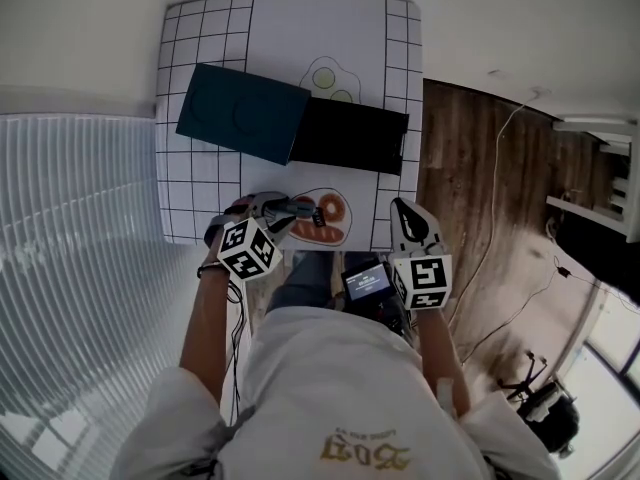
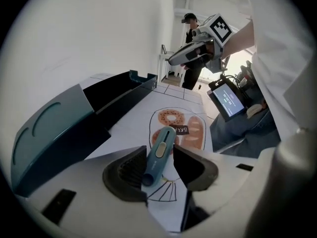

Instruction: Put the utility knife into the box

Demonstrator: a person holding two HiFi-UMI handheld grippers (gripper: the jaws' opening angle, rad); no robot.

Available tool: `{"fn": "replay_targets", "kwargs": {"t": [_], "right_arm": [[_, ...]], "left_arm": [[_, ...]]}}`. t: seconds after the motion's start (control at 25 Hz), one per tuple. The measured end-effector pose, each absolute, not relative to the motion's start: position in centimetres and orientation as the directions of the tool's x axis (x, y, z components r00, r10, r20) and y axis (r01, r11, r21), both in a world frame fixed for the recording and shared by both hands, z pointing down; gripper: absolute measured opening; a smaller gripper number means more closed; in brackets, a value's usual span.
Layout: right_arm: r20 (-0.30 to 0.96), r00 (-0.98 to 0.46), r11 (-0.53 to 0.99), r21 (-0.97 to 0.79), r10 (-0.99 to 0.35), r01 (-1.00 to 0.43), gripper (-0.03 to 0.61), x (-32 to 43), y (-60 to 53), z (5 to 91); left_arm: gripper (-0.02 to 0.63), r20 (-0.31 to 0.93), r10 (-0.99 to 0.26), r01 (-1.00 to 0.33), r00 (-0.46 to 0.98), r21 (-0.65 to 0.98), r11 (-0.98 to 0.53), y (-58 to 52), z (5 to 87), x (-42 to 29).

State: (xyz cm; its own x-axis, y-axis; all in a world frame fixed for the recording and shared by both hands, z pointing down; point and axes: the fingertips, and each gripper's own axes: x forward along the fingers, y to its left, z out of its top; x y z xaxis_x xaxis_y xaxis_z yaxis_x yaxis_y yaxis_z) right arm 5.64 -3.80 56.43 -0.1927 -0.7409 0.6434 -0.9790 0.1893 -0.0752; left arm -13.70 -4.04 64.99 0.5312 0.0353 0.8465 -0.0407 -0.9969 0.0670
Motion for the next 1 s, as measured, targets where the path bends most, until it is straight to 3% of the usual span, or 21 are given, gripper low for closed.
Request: {"fn": "replay_targets", "kwargs": {"t": [0.76, 1.0], "right_arm": [[0.644, -0.242, 0.210, -0.127, -0.726, -0.969, 0.006, 4.7, -3.7, 56.5], [0.641, -0.240, 0.207, -0.127, -0.729, -0.970, 0.008, 4.9, -3.7, 56.3]], "left_arm": [[0.172, 0.867, 0.104, 0.067, 0.487, 0.081, -0.994, -4.1, 66.2, -13.4], [0.141, 0.860, 0.091, 0.008, 0.502, 0.101, -0.995, -4.7, 65.9, -13.0]]}}
